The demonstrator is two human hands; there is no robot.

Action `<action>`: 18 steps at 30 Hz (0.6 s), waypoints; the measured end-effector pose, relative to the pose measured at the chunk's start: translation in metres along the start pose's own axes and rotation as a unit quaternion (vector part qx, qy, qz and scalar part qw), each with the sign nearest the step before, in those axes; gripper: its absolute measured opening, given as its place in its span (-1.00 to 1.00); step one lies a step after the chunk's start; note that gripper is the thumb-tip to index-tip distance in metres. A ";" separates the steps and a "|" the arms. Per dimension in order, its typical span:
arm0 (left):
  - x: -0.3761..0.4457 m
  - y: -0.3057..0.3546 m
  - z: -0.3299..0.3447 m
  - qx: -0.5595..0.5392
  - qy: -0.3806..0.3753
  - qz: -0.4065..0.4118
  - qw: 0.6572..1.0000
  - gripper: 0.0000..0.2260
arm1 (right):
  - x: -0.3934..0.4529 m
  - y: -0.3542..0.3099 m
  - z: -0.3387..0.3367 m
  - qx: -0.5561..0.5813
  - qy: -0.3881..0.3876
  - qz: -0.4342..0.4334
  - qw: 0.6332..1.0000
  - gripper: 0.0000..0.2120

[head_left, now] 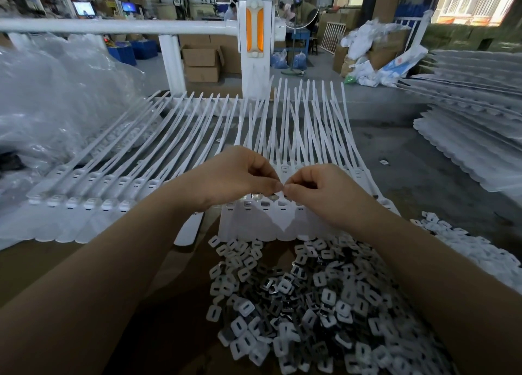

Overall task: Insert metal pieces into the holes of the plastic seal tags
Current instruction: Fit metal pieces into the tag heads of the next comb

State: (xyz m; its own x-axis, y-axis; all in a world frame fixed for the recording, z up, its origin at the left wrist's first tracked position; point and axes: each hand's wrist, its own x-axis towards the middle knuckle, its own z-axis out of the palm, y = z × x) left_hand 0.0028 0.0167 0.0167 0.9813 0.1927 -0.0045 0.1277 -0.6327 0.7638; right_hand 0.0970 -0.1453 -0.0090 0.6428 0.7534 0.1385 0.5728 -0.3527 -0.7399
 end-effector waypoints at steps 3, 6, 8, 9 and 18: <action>0.000 -0.001 0.001 0.002 0.008 -0.034 0.999 -0.94 | 0.001 0.001 0.002 0.009 0.010 0.003 1.000 -0.89; 0.001 -0.003 0.004 0.008 0.036 -0.096 0.995 -0.93 | 0.002 0.004 0.003 0.025 0.028 0.024 0.999 -0.90; 0.001 -0.005 0.007 0.008 0.046 -0.128 0.991 -0.92 | 0.003 0.005 0.004 0.007 0.021 0.030 0.999 -0.90; 0.001 -0.006 0.009 0.008 0.050 -0.139 0.989 -0.91 | 0.003 0.006 0.004 -0.003 0.017 0.032 0.999 -0.89; 0.007 -0.009 0.013 0.048 0.061 -0.186 0.979 -0.86 | 0.005 0.007 0.005 -0.024 0.013 0.036 0.999 -0.92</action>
State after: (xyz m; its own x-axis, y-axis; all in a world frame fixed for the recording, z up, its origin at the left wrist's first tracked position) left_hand 0.0103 0.0133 0.0014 0.8403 0.5080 -0.1895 0.4922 -0.5682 0.6595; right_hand 0.1014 -0.1413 -0.0170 0.6956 0.7110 0.1034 0.5483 -0.4323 -0.7158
